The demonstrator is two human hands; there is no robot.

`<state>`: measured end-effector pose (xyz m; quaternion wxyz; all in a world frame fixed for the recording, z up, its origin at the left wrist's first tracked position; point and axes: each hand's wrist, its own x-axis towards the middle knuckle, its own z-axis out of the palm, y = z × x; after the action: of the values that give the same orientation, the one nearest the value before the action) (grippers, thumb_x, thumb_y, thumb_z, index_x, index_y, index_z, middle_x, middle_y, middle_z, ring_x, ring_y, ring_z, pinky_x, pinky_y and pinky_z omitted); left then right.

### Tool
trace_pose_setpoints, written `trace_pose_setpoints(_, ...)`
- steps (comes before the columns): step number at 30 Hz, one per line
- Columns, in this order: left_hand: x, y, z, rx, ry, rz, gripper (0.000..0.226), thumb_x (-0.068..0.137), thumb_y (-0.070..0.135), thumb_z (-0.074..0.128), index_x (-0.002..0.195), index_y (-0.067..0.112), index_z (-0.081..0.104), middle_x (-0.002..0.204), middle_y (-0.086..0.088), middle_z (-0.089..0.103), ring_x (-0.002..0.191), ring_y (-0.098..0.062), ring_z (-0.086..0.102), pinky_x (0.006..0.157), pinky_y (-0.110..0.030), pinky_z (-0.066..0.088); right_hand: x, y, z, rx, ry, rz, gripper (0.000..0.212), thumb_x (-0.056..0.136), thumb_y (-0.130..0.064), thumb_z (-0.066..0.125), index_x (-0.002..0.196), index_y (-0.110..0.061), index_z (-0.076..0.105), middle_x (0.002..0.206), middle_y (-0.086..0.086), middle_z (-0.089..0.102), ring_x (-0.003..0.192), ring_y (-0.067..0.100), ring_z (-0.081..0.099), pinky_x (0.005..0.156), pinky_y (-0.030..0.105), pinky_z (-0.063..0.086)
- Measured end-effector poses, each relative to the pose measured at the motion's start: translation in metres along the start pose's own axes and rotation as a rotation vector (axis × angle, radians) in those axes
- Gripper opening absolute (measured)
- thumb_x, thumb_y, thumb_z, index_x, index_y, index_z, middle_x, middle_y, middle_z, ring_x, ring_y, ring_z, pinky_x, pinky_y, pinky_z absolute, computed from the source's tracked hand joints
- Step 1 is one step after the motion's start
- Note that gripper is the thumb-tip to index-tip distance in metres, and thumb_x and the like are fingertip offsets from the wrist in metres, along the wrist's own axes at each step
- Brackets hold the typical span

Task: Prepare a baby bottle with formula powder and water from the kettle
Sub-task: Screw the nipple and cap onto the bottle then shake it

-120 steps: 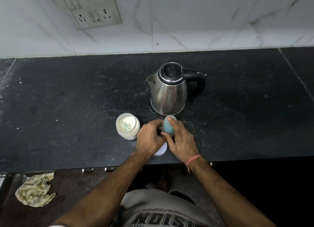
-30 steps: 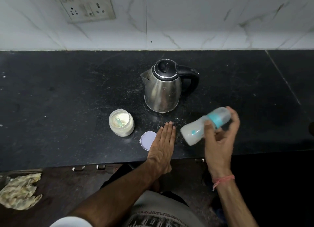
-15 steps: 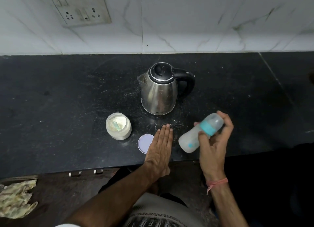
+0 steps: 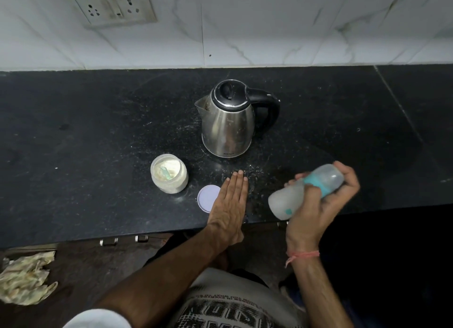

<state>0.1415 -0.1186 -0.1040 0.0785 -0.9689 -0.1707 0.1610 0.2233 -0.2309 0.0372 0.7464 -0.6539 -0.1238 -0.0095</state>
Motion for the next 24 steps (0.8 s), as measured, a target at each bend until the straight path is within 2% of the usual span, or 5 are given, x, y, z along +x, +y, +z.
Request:
trace_pose_setpoints(8,0.001,-0.001,0.002,-0.009,-0.004,0.008,0.155,0.083,0.073,0.072,0.168,-0.016,-0.023,0.177,-0.041,-0.028,0.173,-0.051,-0.012,0.141,-0.059,0.003,0.018,-0.01,0.018,0.012,0.111,-0.068,0.038,0.107,-0.008,0.067,0.138,-0.011,0.045,0.128,0.015,0.059,0.081,0.039,0.067,0.064,0.06,0.064)
trace_pose_setpoints(12,-0.002,-0.001,-0.001,-0.001,-0.009,0.017,0.152,0.084,0.071,0.071,0.168,-0.016,-0.022,0.177,-0.042,-0.028,0.173,-0.052,-0.012,0.141,-0.059,0.002,0.014,-0.005,0.015,-0.125,-0.148,-0.094,0.038,0.109,-0.018,0.069,0.138,-0.02,0.045,0.131,0.023,0.057,0.09,0.047,0.069,0.07,0.063,0.064)
trace_pose_setpoints(16,-0.001,-0.001,-0.001,-0.008,-0.011,0.008,0.152,0.084,0.069,0.072,0.168,-0.016,-0.022,0.177,-0.041,-0.029,0.173,-0.051,-0.012,0.141,-0.059,0.002,0.018,-0.001,0.015,-0.051,0.025,-0.086,0.039,0.111,-0.019,0.066,0.141,-0.013,0.042,0.133,0.028,0.054,0.089,0.05,0.067,0.069,0.066,0.063)
trace_pose_setpoints(19,-0.002,0.0,-0.001,0.011,-0.011,0.018,0.152,0.084,0.071,0.07,0.168,-0.016,-0.022,0.176,-0.042,-0.028,0.173,-0.052,-0.011,0.141,-0.06,0.002,0.015,0.007,0.018,-0.132,-0.221,0.028,0.036,0.106,-0.034,0.072,0.135,-0.032,0.05,0.128,0.026,0.06,0.091,0.05,0.068,0.072,0.07,0.061)
trace_pose_setpoints(24,-0.001,-0.001,0.0,0.005,-0.015,0.023,0.148,0.087,0.068,0.067,0.167,-0.016,-0.023,0.176,-0.042,-0.029,0.173,-0.052,-0.013,0.14,-0.06,0.002,0.018,0.012,0.021,-0.104,-0.175,0.095,0.033,0.108,-0.028,0.071,0.135,-0.032,0.051,0.125,0.018,0.063,0.095,0.048,0.07,0.077,0.066,0.064)
